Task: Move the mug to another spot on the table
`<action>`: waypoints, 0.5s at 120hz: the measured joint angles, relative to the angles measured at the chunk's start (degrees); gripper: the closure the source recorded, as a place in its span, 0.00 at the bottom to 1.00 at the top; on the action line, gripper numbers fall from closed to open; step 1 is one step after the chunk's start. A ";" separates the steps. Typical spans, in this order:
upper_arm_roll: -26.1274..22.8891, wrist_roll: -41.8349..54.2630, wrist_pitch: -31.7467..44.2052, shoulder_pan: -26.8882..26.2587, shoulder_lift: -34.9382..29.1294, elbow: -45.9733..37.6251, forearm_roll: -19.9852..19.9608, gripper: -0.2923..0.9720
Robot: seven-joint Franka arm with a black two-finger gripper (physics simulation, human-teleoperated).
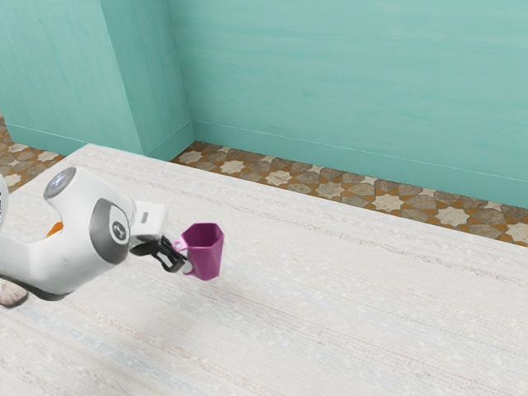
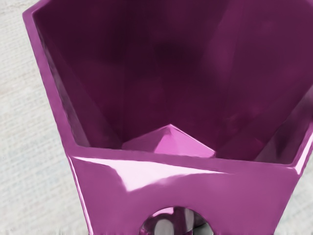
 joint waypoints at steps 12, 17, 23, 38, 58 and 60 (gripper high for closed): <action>0.47 5.83 0.17 0.21 1.07 -0.46 -5.73 0.83; 0.96 8.01 0.24 -0.15 1.22 -1.19 -7.22 0.83; 1.84 10.61 0.31 -0.48 1.33 -1.85 -8.92 0.83; 2.71 16.60 0.21 0.67 1.69 -2.12 -11.98 0.82; 3.58 23.09 0.25 0.95 3.09 -0.98 -13.19 0.84; 3.66 23.65 0.26 0.91 3.25 -0.78 -13.25 0.84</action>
